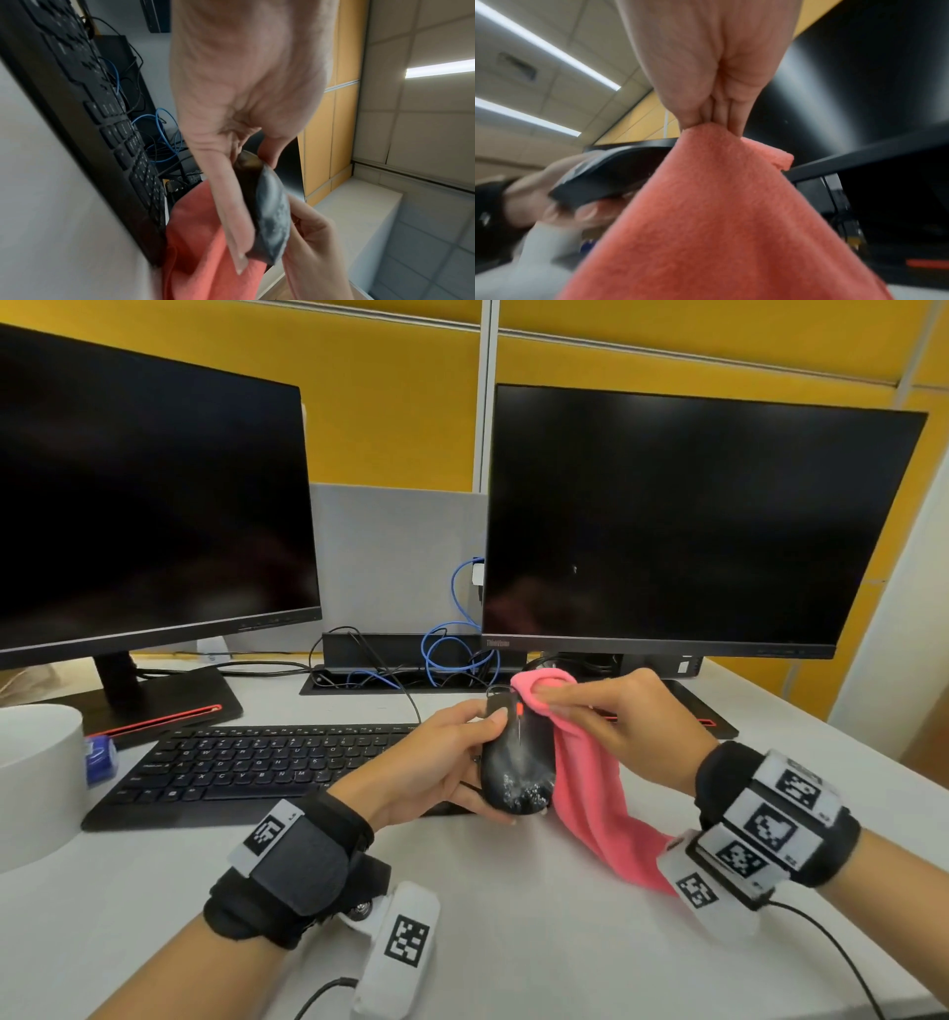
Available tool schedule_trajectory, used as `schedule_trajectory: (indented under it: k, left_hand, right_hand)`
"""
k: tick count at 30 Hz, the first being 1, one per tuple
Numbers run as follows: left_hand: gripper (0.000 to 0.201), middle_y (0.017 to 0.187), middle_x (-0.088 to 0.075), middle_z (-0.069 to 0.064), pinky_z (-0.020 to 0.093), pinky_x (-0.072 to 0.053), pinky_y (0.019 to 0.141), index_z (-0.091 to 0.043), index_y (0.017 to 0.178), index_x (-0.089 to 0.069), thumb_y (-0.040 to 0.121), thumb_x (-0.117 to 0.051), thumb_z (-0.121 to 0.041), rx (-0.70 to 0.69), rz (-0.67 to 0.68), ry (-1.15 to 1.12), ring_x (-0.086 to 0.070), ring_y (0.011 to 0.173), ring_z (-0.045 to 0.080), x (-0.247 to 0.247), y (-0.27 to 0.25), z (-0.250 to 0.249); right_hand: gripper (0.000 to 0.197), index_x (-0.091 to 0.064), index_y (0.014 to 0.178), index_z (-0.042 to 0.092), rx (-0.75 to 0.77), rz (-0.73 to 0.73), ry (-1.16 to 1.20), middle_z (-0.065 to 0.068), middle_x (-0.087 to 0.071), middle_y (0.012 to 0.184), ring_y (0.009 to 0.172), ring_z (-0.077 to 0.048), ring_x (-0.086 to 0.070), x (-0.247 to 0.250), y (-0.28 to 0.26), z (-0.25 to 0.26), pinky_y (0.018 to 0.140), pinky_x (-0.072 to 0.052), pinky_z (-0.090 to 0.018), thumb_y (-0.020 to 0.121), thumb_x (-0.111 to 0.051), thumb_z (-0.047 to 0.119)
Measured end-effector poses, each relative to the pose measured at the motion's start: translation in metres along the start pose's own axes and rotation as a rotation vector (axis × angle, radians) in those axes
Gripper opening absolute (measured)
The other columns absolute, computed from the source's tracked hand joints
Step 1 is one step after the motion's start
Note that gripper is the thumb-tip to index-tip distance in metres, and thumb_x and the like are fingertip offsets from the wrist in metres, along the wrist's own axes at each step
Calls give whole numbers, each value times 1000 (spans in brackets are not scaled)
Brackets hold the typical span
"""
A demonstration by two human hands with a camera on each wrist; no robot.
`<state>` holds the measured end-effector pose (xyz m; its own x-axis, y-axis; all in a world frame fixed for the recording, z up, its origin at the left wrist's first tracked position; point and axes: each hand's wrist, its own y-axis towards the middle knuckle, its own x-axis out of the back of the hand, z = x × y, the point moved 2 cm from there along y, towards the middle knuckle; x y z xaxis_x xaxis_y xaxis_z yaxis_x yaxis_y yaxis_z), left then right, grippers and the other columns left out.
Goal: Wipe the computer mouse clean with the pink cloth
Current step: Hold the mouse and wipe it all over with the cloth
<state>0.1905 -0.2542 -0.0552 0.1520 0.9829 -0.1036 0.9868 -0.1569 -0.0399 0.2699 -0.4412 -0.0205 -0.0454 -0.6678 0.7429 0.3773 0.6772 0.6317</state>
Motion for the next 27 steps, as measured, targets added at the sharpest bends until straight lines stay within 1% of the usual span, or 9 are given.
schedule_trajectory:
  k: [1, 3, 6, 9, 11, 13, 17, 21, 27]
  left_hand:
    - [36, 119, -67, 22, 47, -62, 64, -8, 131, -49, 102, -45, -28, 4, 6, 1, -71, 94, 40, -1, 0, 0]
    - [38, 120, -66, 23, 46, -62, 63, -6, 133, -47, 103, -45, -28, 6, -5, 2, -70, 96, 42, -1, 0, 1]
    - [38, 120, -67, 21, 44, -61, 61, -7, 133, -47, 103, -44, -30, 3, -5, 9, -70, 97, 42, 0, 0, 0]
    - [37, 120, -66, 23, 43, -61, 60, -7, 132, -48, 103, -44, -30, 9, 18, 25, -70, 96, 43, -2, -1, 0]
    - [36, 120, -67, 23, 46, -61, 62, -7, 131, -49, 103, -45, -29, 14, 9, 21, -70, 97, 44, -1, -1, 1]
    - [35, 119, -67, 22, 44, -61, 60, -8, 130, -49, 103, -44, -28, 16, -6, 19, -71, 95, 42, 0, 1, 1]
    - [35, 119, -66, 24, 41, -60, 57, -7, 130, -50, 103, -44, -29, 12, -23, 25, -71, 93, 43, 3, 2, 1]
    - [33, 120, -67, 21, 45, -61, 60, -10, 130, -51, 103, -45, -29, 5, -65, 20, -70, 96, 44, 9, 5, 4]
    - [24, 119, -68, 17, 40, -58, 57, -19, 120, -55, 104, -42, -31, -16, -81, 49, -71, 95, 40, 14, 4, 1]
  right_hand:
    - [24, -72, 115, 23, 6, -1, -12, 3, -76, 100, 81, -9, -73, 0, 0, -1, 73, -52, -19, 93, -63, 23]
    - [25, -72, 115, 21, 73, 24, -12, 4, -74, 106, 91, -5, -70, -2, -2, 2, 78, -50, -12, 93, -62, 23]
    - [30, -70, 118, 27, 43, 59, -1, 3, -77, 102, 86, -5, -71, -2, -3, 3, 76, -53, -18, 95, -55, 36]
    - [26, -72, 115, 19, 63, 1, -15, 7, -75, 99, 81, 12, -65, 1, -3, 3, 73, -49, -9, 94, -59, 25]
    - [27, -73, 114, 19, 124, 25, -30, 7, -74, 104, 94, 3, -66, -2, -6, 8, 82, -51, -14, 93, -59, 27]
    - [26, -73, 114, 19, 123, 45, -17, 11, -72, 105, 99, 2, -63, -1, -6, 6, 87, -49, -9, 93, -59, 27]
    - [24, -75, 110, 20, 55, 5, -51, 2, -77, 98, 88, -7, -70, 2, 3, -1, 80, -52, -22, 90, -66, 12]
    - [25, -74, 112, 22, 162, 94, -23, 10, -76, 101, 94, 4, -65, -2, 6, 11, 84, -48, -8, 94, -59, 28]
    - [23, -76, 107, 21, 122, 59, -15, 6, -77, 100, 90, -4, -69, -3, 21, 6, 83, -51, -16, 93, -60, 26]
